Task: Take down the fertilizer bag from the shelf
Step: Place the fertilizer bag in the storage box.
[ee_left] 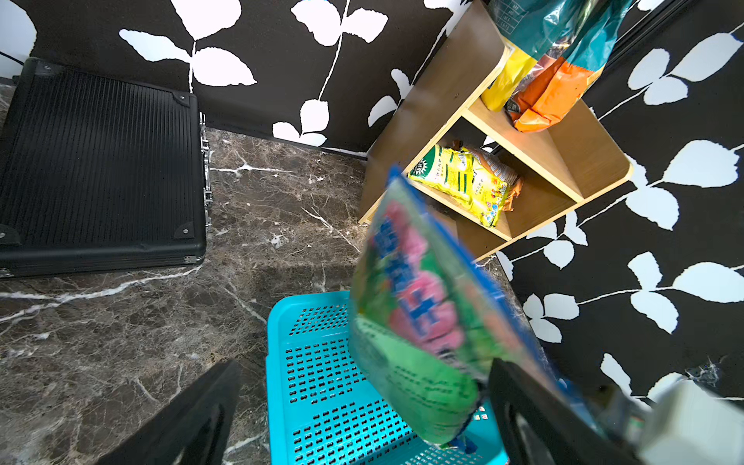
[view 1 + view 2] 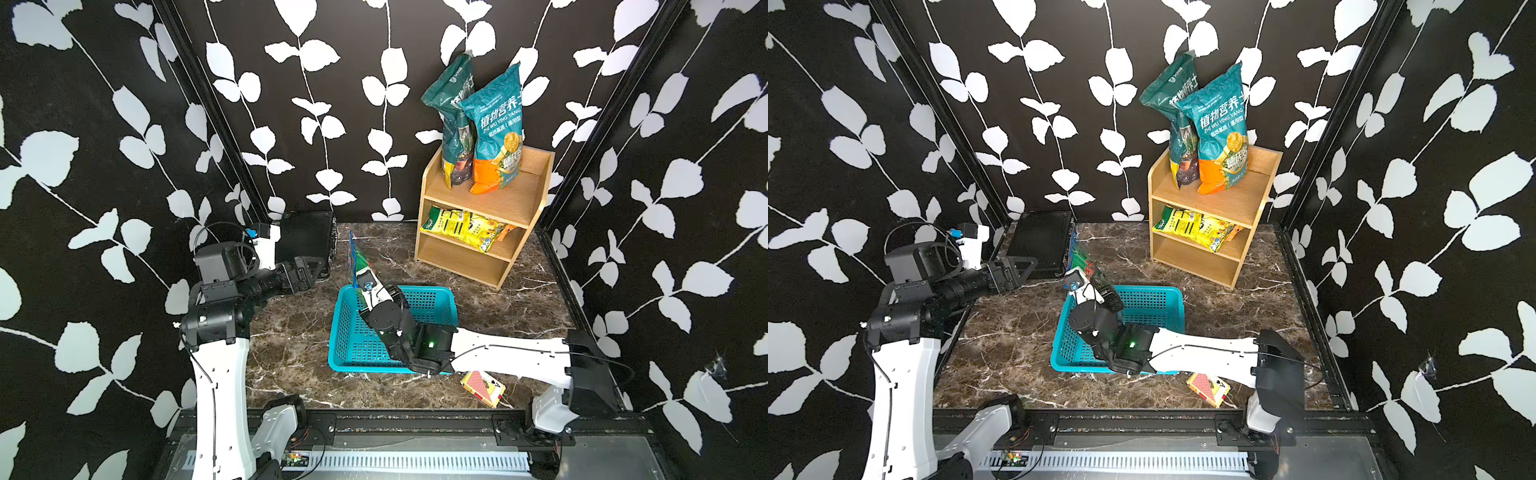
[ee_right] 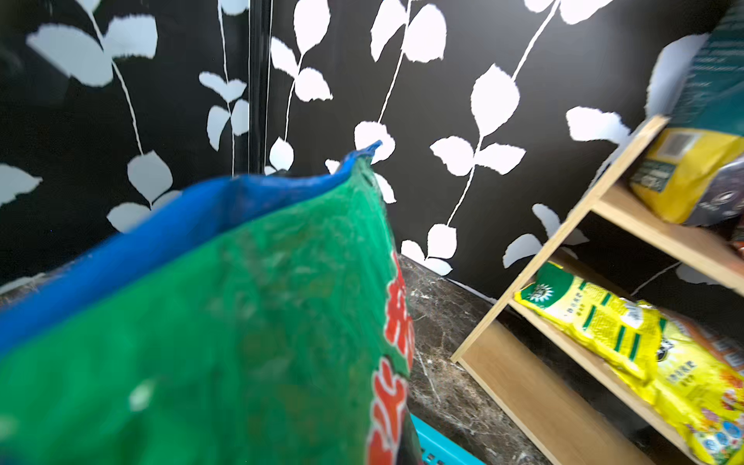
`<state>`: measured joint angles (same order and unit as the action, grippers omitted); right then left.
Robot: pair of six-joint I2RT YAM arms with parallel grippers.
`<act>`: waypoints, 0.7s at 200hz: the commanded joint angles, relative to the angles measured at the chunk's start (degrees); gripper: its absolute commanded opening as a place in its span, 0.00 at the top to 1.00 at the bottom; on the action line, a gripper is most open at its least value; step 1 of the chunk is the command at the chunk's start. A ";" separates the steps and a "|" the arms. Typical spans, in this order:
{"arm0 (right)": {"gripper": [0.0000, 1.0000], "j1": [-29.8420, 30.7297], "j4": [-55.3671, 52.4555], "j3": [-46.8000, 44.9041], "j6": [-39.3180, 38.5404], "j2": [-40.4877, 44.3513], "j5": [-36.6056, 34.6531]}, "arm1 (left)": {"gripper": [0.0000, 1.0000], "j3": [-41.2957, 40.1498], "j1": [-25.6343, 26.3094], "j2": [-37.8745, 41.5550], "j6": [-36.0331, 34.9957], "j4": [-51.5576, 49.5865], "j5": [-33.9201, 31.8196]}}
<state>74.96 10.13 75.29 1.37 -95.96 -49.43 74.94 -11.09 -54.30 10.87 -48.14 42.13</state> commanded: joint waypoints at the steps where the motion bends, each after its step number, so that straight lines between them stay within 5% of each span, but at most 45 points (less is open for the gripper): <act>1: 1.00 0.27 12.12 1.54 1.35 -0.47 -2.08 | 0.01 -0.19 -0.38 0.34 0.07 0.41 -0.07; 140: 1.00 0.27 17.70 4.87 5.31 -11.69 -2.33 | 0.01 -0.10 -0.44 0.55 0.47 0.32 -0.80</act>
<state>75.00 16.23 75.64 4.64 -108.40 -48.49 74.94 -11.09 -54.30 11.03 -48.14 41.25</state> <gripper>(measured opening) 0.045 0.987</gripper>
